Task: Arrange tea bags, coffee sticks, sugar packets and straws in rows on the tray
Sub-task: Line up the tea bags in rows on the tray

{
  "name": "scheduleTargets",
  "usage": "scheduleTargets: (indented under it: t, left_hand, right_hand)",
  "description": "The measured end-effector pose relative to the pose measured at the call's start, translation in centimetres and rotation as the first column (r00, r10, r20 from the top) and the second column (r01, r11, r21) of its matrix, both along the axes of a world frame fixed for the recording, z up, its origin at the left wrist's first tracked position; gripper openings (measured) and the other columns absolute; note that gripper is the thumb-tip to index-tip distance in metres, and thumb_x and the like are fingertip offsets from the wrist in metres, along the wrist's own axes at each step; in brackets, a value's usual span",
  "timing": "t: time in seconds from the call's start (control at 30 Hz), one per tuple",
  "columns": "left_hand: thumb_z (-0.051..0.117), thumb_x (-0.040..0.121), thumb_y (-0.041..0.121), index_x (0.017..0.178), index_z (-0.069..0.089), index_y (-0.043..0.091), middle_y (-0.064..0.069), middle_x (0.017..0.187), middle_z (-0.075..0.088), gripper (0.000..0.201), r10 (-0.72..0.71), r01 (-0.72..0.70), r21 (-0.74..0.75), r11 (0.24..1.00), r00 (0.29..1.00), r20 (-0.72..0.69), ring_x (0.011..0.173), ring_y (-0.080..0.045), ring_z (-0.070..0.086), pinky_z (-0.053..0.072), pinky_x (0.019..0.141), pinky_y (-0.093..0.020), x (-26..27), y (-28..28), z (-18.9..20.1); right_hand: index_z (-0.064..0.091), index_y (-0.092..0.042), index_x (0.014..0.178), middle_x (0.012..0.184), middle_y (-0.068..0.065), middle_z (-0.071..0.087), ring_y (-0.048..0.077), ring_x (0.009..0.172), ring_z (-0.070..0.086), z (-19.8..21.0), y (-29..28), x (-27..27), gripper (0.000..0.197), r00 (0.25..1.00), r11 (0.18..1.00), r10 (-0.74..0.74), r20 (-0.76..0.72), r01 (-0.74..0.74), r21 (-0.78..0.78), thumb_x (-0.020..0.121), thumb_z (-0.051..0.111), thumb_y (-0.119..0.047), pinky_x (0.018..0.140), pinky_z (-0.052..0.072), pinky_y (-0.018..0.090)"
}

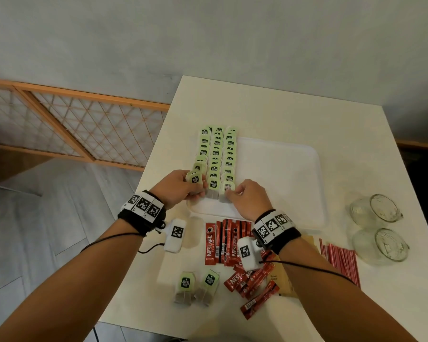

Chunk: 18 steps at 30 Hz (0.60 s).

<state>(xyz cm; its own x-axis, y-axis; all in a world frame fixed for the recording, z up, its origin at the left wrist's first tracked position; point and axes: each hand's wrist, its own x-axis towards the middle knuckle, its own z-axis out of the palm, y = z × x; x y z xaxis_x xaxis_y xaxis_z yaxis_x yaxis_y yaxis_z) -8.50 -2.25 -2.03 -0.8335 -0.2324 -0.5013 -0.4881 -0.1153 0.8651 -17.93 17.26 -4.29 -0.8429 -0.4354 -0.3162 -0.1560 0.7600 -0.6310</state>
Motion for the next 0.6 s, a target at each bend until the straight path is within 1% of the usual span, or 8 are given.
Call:
scheduleTargets:
  t: [0.07, 0.13, 0.2, 0.27, 0.33, 0.43, 0.53, 0.6]
  left_hand:
    - [0.062, 0.092, -0.007, 0.114, 0.065, -0.004, -0.018, 0.106, 0.072, 0.023, -0.021, 0.021, 0.015, 1.000, 1.000, -0.015, 0.093, -0.024, 0.070, 0.058, 0.089, -0.034, 0.4, -0.3, 0.1]
    - [0.064, 0.094, 0.000, 0.113, 0.067, -0.003, -0.019, 0.110, 0.073, 0.020, -0.061, 0.062, 0.004, 0.998, 0.997, -0.036, 0.100, -0.029, 0.071, 0.058, 0.091, -0.037, 0.8, -0.4, 0.3]
    - [0.065, 0.094, 0.007, 0.112, 0.068, -0.001, -0.018, 0.108, 0.074, 0.020, -0.093, 0.093, -0.005, 0.996, 0.995, -0.041, 0.102, -0.030, 0.072, 0.059, 0.090, -0.037, 1.0, -0.5, 0.4]
    - [0.067, 0.093, 0.011, 0.113, 0.069, 0.002, -0.017, 0.106, 0.075, 0.022, -0.129, 0.128, -0.022, 0.991, 0.991, -0.033, 0.098, -0.028, 0.073, 0.060, 0.088, -0.036, 1.0, -0.5, 0.6]
    - [0.070, 0.091, 0.014, 0.112, 0.071, 0.003, -0.015, 0.102, 0.076, 0.023, -0.174, 0.171, -0.070, 0.983, 0.984, -0.031, 0.091, -0.024, 0.074, 0.061, 0.084, -0.033, 1.0, -0.6, 0.8]
    - [0.073, 0.089, 0.013, 0.107, 0.072, 0.004, -0.014, 0.091, 0.077, 0.020, -0.167, 0.158, -0.155, 0.975, 0.985, -0.043, 0.078, -0.017, 0.074, 0.060, 0.067, -0.023, 1.1, -0.5, 1.0]
    - [0.071, 0.090, 0.011, 0.106, 0.072, 0.004, -0.011, 0.088, 0.077, 0.018, -0.094, 0.088, -0.118, 0.989, 0.994, -0.053, 0.071, -0.014, 0.073, 0.057, 0.060, -0.019, 1.1, -0.5, 0.9]
    - [0.069, 0.092, 0.013, 0.109, 0.071, 0.001, -0.015, 0.094, 0.077, 0.021, -0.016, 0.013, -0.068, 0.998, 0.999, -0.049, 0.072, -0.016, 0.073, 0.057, 0.060, -0.019, 1.2, -1.0, 0.8]
  right_hand:
    - [0.059, -0.016, 0.088, 0.081, -0.004, 0.062, 0.013, 0.074, 0.058, 0.2, 0.0, 0.2, 0.028, 0.999, 0.999, -0.015, -0.040, 0.013, -0.048, 0.093, 0.065, -0.044, 0.063, 0.042, 0.027]
    - [0.062, -0.018, 0.086, 0.078, -0.004, 0.064, 0.011, 0.071, 0.058, 0.6, -0.2, 0.5, 0.026, 0.999, 0.990, 0.014, -0.039, -0.019, -0.141, 0.093, 0.067, -0.042, 0.060, 0.041, 0.022]
    - [0.069, -0.020, 0.089, 0.077, -0.004, 0.067, 0.009, 0.069, 0.060, 1.0, -0.6, 0.9, 0.017, 0.996, 0.969, 0.088, -0.007, -0.087, -0.232, 0.092, 0.070, -0.037, 0.063, 0.043, 0.021]
    - [0.074, -0.023, 0.096, 0.078, -0.008, 0.065, 0.007, 0.075, 0.060, 1.1, -1.1, 1.2, 0.013, 0.987, 0.948, 0.163, 0.009, -0.154, -0.279, 0.092, 0.071, -0.036, 0.068, 0.045, 0.020]
    - [0.076, -0.022, 0.102, 0.083, -0.011, 0.065, 0.003, 0.081, 0.060, 1.2, -1.5, 1.4, 0.017, 0.975, 0.930, 0.221, 0.004, -0.210, -0.303, 0.092, 0.072, -0.035, 0.071, 0.043, 0.015]
    - [0.077, -0.016, 0.094, 0.085, -0.004, 0.070, 0.008, 0.082, 0.061, 1.1, -2.2, 1.7, 0.013, 0.964, 0.911, 0.265, -0.024, -0.259, -0.322, 0.094, 0.071, -0.028, 0.070, 0.042, 0.015]
    - [0.072, -0.013, 0.082, 0.080, 0.004, 0.067, 0.011, 0.072, 0.055, 1.1, -2.6, 1.8, 0.019, 0.967, 0.916, 0.253, -0.042, -0.253, -0.311, 0.094, 0.069, -0.027, 0.065, 0.040, 0.020]
    - [0.069, -0.012, 0.078, 0.077, 0.007, 0.065, 0.010, 0.065, 0.049, 1.0, -2.9, 1.6, 0.024, 0.977, 0.928, 0.210, -0.037, -0.211, -0.308, 0.095, 0.069, -0.030, 0.058, 0.038, 0.017]
